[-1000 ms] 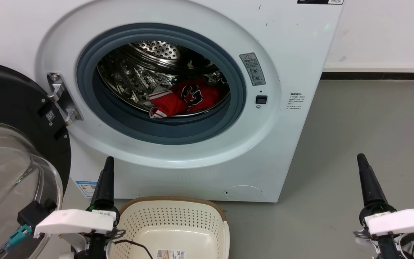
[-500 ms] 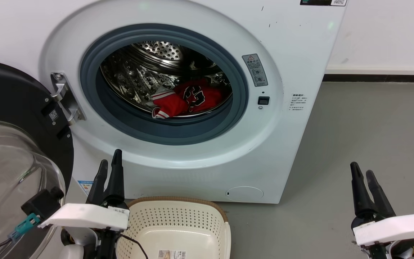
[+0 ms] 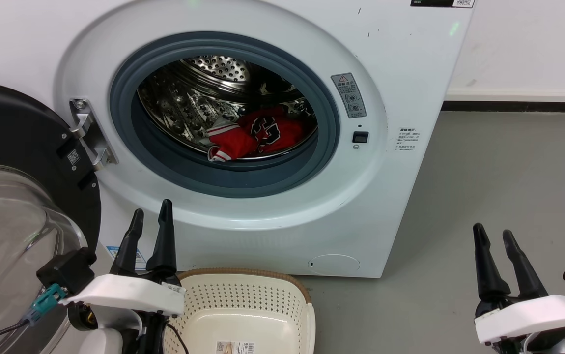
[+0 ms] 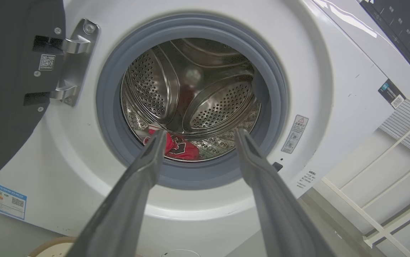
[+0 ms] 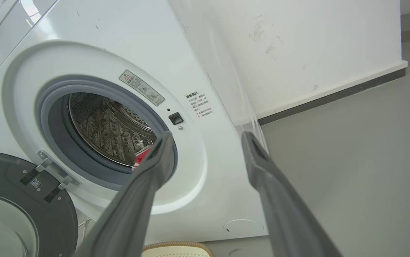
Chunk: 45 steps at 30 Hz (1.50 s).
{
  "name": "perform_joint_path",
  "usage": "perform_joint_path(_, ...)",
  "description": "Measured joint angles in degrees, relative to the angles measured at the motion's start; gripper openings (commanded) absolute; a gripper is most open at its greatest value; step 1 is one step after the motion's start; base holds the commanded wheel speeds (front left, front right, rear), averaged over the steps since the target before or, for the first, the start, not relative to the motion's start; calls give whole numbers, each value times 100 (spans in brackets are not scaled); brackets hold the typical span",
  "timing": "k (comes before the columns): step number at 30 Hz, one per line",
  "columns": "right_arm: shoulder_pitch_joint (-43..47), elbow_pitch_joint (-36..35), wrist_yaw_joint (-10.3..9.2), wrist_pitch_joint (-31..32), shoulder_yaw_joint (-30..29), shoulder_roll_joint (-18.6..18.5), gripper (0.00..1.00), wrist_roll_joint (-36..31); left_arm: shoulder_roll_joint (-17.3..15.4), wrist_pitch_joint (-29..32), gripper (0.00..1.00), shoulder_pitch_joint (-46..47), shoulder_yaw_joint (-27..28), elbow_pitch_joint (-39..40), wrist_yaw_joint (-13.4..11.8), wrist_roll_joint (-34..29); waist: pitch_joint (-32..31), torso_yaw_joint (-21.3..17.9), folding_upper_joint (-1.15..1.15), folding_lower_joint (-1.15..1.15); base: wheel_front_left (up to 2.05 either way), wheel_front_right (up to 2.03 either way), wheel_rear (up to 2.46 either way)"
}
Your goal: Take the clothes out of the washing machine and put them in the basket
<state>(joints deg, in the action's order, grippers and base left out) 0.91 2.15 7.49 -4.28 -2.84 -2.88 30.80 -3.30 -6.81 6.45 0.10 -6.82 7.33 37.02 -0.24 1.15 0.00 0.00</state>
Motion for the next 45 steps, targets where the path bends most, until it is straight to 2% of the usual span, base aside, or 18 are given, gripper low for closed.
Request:
perform_joint_path(25,139,-221,0,-67,63,-1,100,-1641,-71,-365,100,123,-100,-400,-53,-1693,-38,45,0,0,0,0,0)
perform_joint_path(26,166,-222,0,-46,63,-1,100,-1891,-108,-412,100,175,-124,-476,-87,-1937,-39,55,0,0,0,0,0)
perform_joint_path(45,226,-281,1,-15,76,-1,100,-2797,-152,-646,100,281,-203,-798,-180,-2800,-47,51,0,0,0,0,0)
